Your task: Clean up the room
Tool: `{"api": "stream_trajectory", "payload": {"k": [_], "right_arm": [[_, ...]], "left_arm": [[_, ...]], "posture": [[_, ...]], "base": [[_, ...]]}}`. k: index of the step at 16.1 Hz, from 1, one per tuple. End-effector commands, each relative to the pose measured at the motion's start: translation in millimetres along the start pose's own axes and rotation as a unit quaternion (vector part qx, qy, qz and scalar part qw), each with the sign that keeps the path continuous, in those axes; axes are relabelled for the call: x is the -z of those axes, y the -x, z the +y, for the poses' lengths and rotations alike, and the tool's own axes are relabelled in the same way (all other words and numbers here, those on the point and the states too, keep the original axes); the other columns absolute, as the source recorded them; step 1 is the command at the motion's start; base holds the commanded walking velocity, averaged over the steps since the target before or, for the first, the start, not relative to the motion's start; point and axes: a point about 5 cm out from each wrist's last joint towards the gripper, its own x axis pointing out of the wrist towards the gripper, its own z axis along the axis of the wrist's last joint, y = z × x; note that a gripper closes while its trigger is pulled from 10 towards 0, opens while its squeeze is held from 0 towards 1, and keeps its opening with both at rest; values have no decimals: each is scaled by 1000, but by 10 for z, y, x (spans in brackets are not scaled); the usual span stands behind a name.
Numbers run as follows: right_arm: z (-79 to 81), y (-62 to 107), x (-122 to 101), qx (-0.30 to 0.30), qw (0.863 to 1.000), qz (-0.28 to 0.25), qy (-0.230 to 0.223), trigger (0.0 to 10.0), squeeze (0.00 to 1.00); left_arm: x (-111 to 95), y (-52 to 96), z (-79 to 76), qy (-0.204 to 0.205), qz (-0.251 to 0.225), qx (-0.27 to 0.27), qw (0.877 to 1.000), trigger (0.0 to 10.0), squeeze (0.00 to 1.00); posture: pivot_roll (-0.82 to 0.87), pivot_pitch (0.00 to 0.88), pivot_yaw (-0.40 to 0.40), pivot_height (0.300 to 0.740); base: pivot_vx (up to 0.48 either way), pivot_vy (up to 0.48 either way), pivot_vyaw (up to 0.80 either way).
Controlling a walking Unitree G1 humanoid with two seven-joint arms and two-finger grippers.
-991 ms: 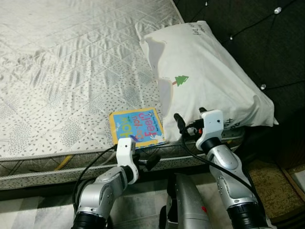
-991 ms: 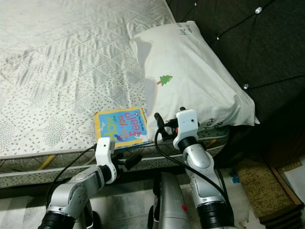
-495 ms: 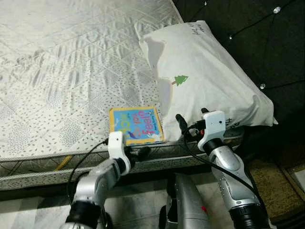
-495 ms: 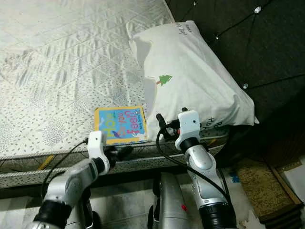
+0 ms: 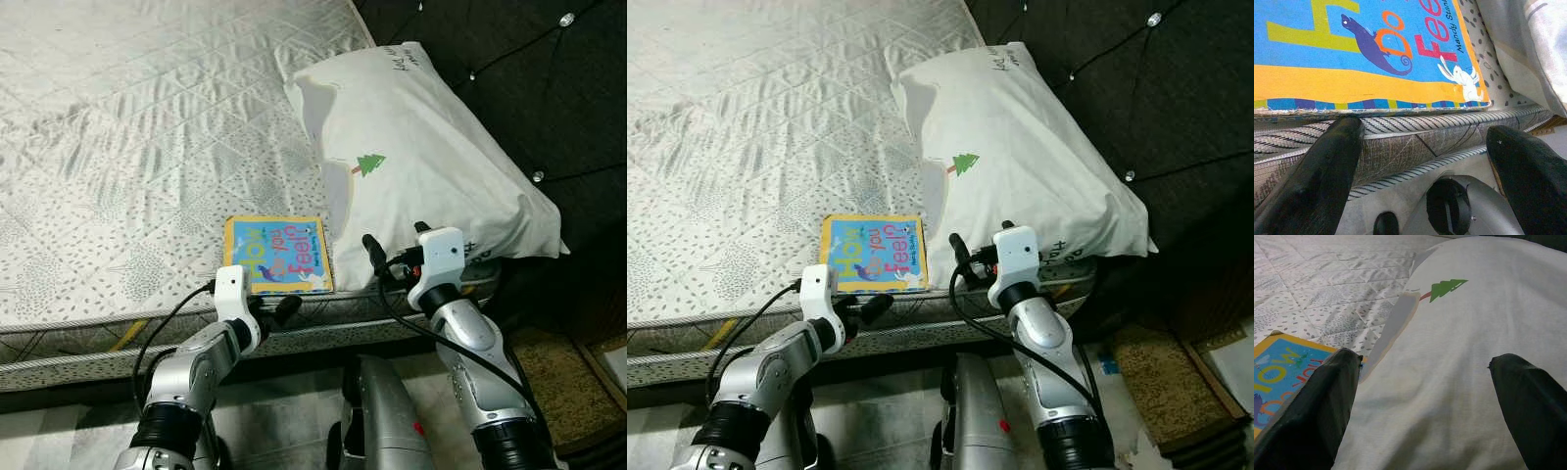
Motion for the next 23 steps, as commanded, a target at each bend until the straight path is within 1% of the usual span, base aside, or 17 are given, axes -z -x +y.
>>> {"api": "stream_trajectory", "payload": {"k": [1,4,7,10,12,13,14,17,19,21,23], "right_arm": [[-40,23,34,4,1000,9,3,10000,0],[-49,22,42,5,1000,11,4,10000,0],[-44,16,44,5,1000,10,3,10000,0],[-42,10,50,5,1000,11,3,10000,0],[-38,8,51,4,1000,11,3,10000,0],[-39,5,52,4,1000,11,3,10000,0],[-44,2,51,4,1000,10,4,10000,0],[-41,-16,47,4,1000,8,3,10000,0],[-26,-36,43,2,1000,6,2,10000,0],[-20,-50,48,1,1000,5,1,10000,0],[-20,-56,51,0,1000,5,1,10000,0]], "left_arm": [[-14,17,67,-6,-4,-13,1000,10000,525],[-40,15,101,-8,-8,-17,1000,10000,518],[-94,34,182,-13,-13,-26,999,10000,506],[-107,30,186,-13,-15,-27,999,10000,506],[-95,14,148,-15,-16,-25,999,10000,486],[-84,4,118,-17,-16,-23,999,10000,173],[-74,-2,72,-18,-18,-21,999,10000,0],[-64,28,-96,-24,-24,3,999,10000,0],[-106,121,-207,-30,-40,16,999,10000,0],[-132,265,-265,-51,-62,18,997,10000,0],[-185,361,-256,-75,-90,-1,993,10000,0]], "posture": [[-106,173,-91,560],[-106,172,-92,560],[-105,170,-91,560],[-102,168,-91,560],[-102,168,-91,560],[-100,164,-90,560],[-98,162,-90,560],[-86,154,-91,560],[-82,151,-91,560],[-69,146,-89,560],[-64,143,-89,560]], "base": [[0,0,0],[0,0,0],[0,0,0],[0,0,0],[0,0,0],[0,0,0],[0,0,0],[0,0,0],[0,0,0],[0,0,0],[0,0,0]]}}
